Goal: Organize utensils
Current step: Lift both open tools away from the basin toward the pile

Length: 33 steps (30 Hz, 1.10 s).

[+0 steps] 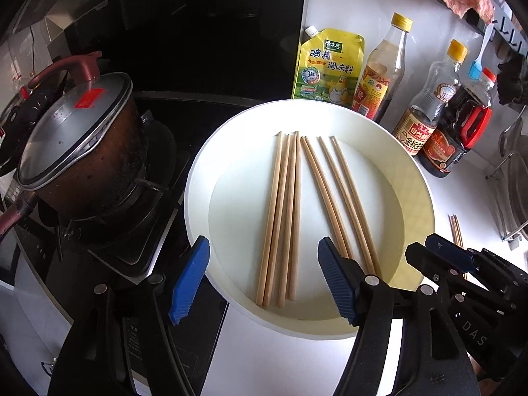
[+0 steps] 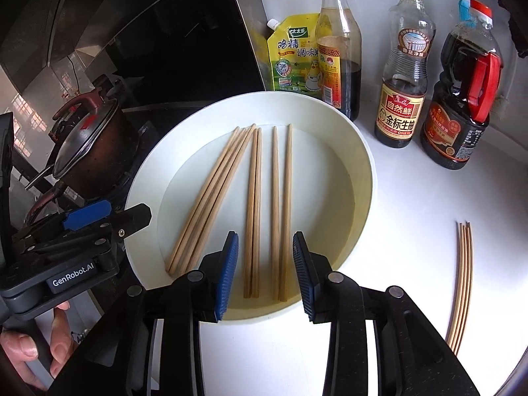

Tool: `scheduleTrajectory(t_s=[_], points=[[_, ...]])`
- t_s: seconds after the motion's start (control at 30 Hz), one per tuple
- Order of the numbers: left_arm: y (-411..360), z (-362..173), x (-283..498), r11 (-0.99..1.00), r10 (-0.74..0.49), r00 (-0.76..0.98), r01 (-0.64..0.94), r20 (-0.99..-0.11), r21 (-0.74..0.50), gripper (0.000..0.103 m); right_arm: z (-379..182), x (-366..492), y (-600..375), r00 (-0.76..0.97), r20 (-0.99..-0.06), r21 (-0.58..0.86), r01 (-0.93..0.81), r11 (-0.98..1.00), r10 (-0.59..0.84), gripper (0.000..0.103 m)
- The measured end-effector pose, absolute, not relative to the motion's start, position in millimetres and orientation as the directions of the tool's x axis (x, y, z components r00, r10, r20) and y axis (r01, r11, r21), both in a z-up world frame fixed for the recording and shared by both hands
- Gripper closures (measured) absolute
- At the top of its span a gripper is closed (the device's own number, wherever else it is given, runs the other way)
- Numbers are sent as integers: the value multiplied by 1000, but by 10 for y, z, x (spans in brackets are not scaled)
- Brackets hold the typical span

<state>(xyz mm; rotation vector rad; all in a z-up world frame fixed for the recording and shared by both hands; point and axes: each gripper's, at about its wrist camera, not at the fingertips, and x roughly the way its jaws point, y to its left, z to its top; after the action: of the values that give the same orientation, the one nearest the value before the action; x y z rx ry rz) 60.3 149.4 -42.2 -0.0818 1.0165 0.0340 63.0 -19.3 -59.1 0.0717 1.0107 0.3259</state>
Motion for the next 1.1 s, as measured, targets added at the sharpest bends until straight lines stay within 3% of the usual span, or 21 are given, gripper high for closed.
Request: scheduleTrajectory(t_s=[0.13,0.3,1.1], points=[[1417,-367,483,997,-20,533,-58,-846,-60,31,-509,495,-290,502,-814,202,-228,952,293,62],[1307,-321,334,997,-17,539,-54,-842,-54,27,-447,312,-421,517,-809,186,-224,957,278,59],[303,-254,92,994,-97,545,98,-833,-53,22,-374,-311,-1658,576,-803,152,-46,987,150,54]])
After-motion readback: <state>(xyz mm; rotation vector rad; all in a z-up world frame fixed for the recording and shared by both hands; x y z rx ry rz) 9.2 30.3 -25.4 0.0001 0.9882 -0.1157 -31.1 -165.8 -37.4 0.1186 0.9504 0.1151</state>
